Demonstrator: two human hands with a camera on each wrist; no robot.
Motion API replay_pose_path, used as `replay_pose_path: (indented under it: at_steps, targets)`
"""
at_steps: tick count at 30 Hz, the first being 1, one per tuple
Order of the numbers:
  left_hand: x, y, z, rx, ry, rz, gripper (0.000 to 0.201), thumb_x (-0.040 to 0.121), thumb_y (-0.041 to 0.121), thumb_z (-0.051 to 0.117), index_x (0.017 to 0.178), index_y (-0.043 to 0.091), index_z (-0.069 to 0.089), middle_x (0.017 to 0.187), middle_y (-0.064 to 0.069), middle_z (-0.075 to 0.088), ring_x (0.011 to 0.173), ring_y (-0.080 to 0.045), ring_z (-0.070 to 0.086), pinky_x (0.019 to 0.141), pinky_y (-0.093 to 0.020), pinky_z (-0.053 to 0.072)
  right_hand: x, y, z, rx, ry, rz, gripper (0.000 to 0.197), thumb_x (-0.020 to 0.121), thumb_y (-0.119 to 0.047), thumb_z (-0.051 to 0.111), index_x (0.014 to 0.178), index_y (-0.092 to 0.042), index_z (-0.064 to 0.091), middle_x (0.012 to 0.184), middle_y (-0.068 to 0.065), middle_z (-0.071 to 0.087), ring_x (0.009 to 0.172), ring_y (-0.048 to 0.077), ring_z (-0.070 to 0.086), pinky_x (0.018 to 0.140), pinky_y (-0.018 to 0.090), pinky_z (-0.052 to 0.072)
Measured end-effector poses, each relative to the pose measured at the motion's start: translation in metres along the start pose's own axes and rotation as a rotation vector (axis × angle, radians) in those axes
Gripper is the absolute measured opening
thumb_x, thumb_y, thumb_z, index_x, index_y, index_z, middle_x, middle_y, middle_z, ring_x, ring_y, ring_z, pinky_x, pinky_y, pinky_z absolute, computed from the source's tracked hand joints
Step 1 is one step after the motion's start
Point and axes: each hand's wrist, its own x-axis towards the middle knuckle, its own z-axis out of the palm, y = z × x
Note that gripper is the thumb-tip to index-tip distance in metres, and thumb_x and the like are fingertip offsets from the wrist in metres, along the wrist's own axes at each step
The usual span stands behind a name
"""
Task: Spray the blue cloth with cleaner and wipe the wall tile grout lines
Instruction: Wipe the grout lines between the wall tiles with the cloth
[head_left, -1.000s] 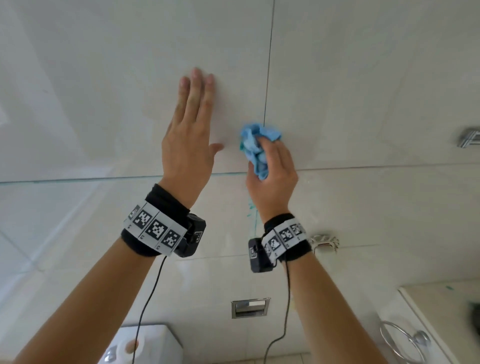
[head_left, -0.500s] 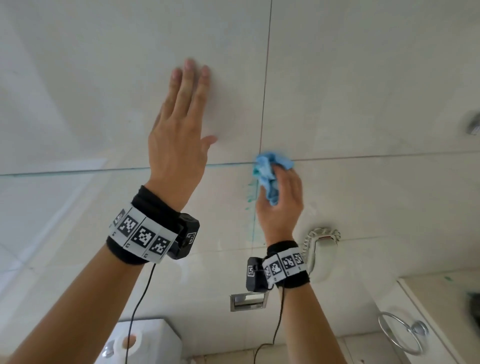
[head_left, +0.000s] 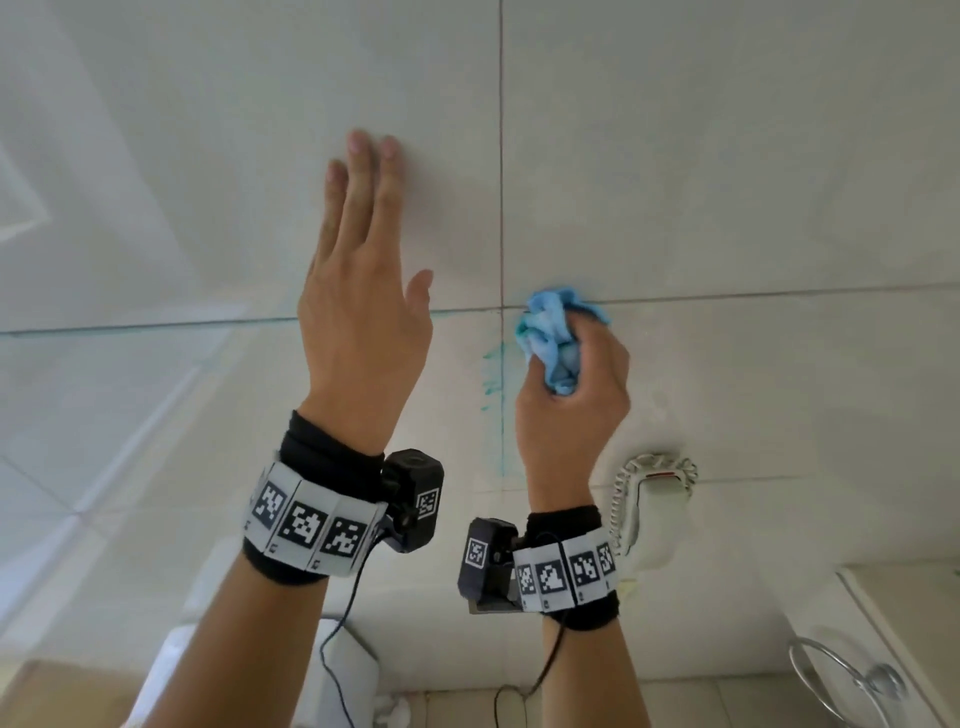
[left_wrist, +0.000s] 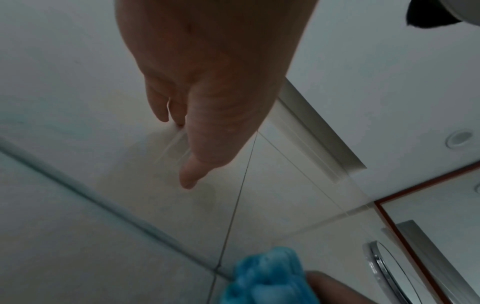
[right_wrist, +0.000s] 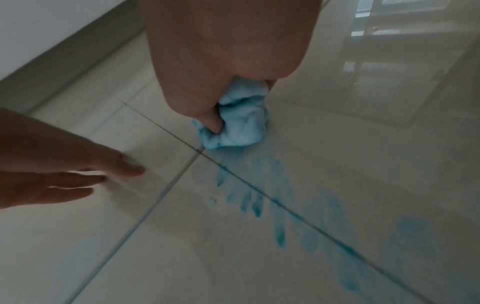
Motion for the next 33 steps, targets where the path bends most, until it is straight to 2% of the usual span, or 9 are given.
replay_pose_path:
  at_steps: [3,5,10,14,17,20,23,28,33]
  targets:
    - [-0.003,0.001,0.001,-0.012,-0.003,0.002,0.089,0.099,0.012,0.065,0.167,0.023,0.009,0.175,0.003,0.004,0.161,-0.019,0.006,0.104,-0.023,0.035,-0.009,-0.019,0.006,0.012,-0.206,-0.050,0.029,0.092,-0.005,0.069,0.120,-0.013,0.071,0.119,-0.008,0.063,0.110,0.017,0.065,0.086,0.030,0.061]
    - [-0.004,0.001,0.000,-0.019,0.000,0.011,0.086,0.100,0.009,0.061,0.167,0.023,0.010,0.175,0.004,0.005,0.161,-0.018,0.006,0.103,-0.023,0.035,-0.014,-0.024,0.008,0.009,-0.255,-0.098,0.031,0.090,0.000,0.072,0.119,-0.011,0.072,0.117,-0.006,0.064,0.111,0.017,0.064,0.090,0.029,0.059]
    - [-0.004,-0.006,-0.006,-0.063,-0.020,0.046,0.083,0.100,0.002,0.055,0.167,0.026,0.012,0.174,0.009,0.006,0.160,-0.013,0.008,0.103,-0.022,0.037,-0.001,-0.006,-0.004,-0.063,-0.186,-0.087,0.028,0.094,-0.015,0.064,0.121,-0.008,0.072,0.121,0.003,0.068,0.113,0.018,0.064,0.087,0.030,0.060]
    - [-0.009,-0.019,-0.010,-0.080,-0.050,0.076,0.084,0.099,-0.003,0.050,0.167,0.029,0.013,0.173,0.016,0.006,0.159,-0.005,0.007,0.101,-0.016,0.035,0.008,0.007,-0.012,-0.076,-0.065,-0.080,0.033,0.086,0.003,0.077,0.117,-0.005,0.072,0.117,0.006,0.069,0.111,0.018,0.064,0.092,0.020,0.054]
    - [-0.012,-0.023,-0.010,-0.088,-0.074,0.081,0.084,0.098,-0.006,0.047,0.167,0.030,0.013,0.173,0.018,0.005,0.158,-0.002,0.006,0.096,-0.006,0.031,-0.001,0.003,-0.001,-0.049,-0.016,-0.075,0.032,0.085,0.005,0.078,0.116,-0.004,0.071,0.117,0.008,0.070,0.110,0.022,0.066,0.091,0.017,0.053]
    - [-0.016,-0.024,-0.009,-0.086,-0.102,0.077,0.083,0.100,-0.006,0.046,0.167,0.030,0.012,0.173,0.018,0.004,0.158,-0.002,0.005,0.088,0.003,0.025,-0.018,-0.003,0.015,0.012,-0.126,-0.112,0.030,0.087,0.006,0.077,0.115,-0.004,0.072,0.120,0.008,0.069,0.111,0.019,0.066,0.088,0.023,0.058]
    - [-0.018,-0.023,-0.008,-0.086,-0.107,0.075,0.083,0.100,-0.006,0.045,0.167,0.029,0.012,0.173,0.017,0.005,0.158,-0.002,0.005,0.092,0.004,0.022,-0.024,-0.006,0.020,0.042,-0.212,-0.115,0.032,0.086,0.006,0.078,0.117,-0.003,0.073,0.124,0.007,0.067,0.116,0.019,0.064,0.096,0.030,0.057]
    - [-0.019,-0.024,-0.007,-0.084,-0.105,0.068,0.082,0.100,-0.006,0.045,0.167,0.029,0.012,0.173,0.017,0.005,0.158,-0.002,0.005,0.094,0.005,0.022,-0.010,-0.009,0.007,0.035,-0.264,-0.140,0.032,0.086,0.004,0.078,0.116,-0.007,0.074,0.117,-0.005,0.064,0.108,0.015,0.064,0.092,0.018,0.052]
    - [-0.022,-0.019,-0.001,-0.090,-0.088,0.044,0.084,0.099,-0.007,0.045,0.167,0.027,0.011,0.174,0.015,0.004,0.159,-0.005,0.005,0.090,0.010,0.021,-0.009,-0.012,0.008,0.054,-0.358,-0.165,0.033,0.087,0.004,0.076,0.117,-0.009,0.072,0.116,-0.014,0.061,0.110,0.016,0.064,0.093,0.025,0.055]
